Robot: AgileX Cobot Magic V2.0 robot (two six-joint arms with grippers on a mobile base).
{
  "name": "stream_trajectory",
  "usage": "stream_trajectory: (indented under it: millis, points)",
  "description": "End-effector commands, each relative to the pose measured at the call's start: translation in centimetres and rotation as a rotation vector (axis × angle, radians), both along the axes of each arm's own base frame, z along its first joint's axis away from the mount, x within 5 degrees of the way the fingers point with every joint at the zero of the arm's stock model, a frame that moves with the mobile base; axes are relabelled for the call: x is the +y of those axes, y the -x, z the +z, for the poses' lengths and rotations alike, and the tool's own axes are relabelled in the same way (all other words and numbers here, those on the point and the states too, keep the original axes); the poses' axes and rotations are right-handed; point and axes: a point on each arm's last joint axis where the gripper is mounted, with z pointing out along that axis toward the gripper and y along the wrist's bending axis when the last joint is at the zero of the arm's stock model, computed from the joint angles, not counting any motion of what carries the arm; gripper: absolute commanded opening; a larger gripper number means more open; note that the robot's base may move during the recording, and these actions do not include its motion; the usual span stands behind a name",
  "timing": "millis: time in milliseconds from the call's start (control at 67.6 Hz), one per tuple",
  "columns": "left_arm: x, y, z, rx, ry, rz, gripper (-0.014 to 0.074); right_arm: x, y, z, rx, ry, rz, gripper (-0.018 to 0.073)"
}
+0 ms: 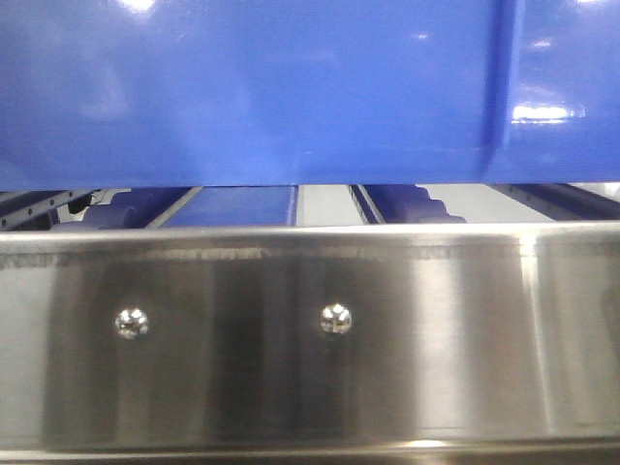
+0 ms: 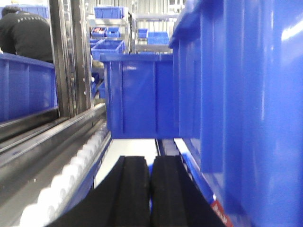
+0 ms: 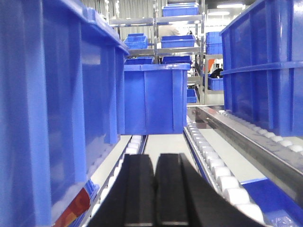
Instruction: Move blue bin to conveyor side
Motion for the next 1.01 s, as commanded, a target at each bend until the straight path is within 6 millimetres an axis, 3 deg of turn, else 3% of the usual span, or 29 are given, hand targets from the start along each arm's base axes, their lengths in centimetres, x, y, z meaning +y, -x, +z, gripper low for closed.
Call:
stream_trajectory:
  millis: [0,163,370,488,710,903,992]
  points:
    - [0.0,0.2,1.2,-0.075,-0.002,-0.003,0.0004,0.0,0.2,0.7,-0.023,-0.001,0.001,-0.0084]
    - [0.0,1.3,5.1,-0.068,-0.002,-0.001,0.0004,0.0,1.4,5.0,-0.012,0.004,0.019,-0.0084]
    - [-0.1,3.9,11.8,-0.032,0.0,0.001,0.0055,-0.1,4.3,11.1,-0.135,-0.002,0.027,-0.0073]
    - [-0.1,4.4,15.1,-0.001,0.001,-0.001,0.0197,-0.2,5.1,13.4,-0.169,-0.004,0.028,0.0089]
    - [-0.1,2.6,19.3,0.044,-0.004,0.0,0.0409,0.0,3.2,16.1,-0.118,0.0,0.029,0.0568]
    - [-0.2,-0.5,22.1,0.114,0.04,-0.034,0.0564,0.2,0.5,16.8,-0.025,0.009,0.029,0.0559]
    - [-0.5,-1.4,23.3,0.153,0.028,-0.077,0.0571,0.3,-0.6,17.4,0.012,0.012,0.03,0.0559]
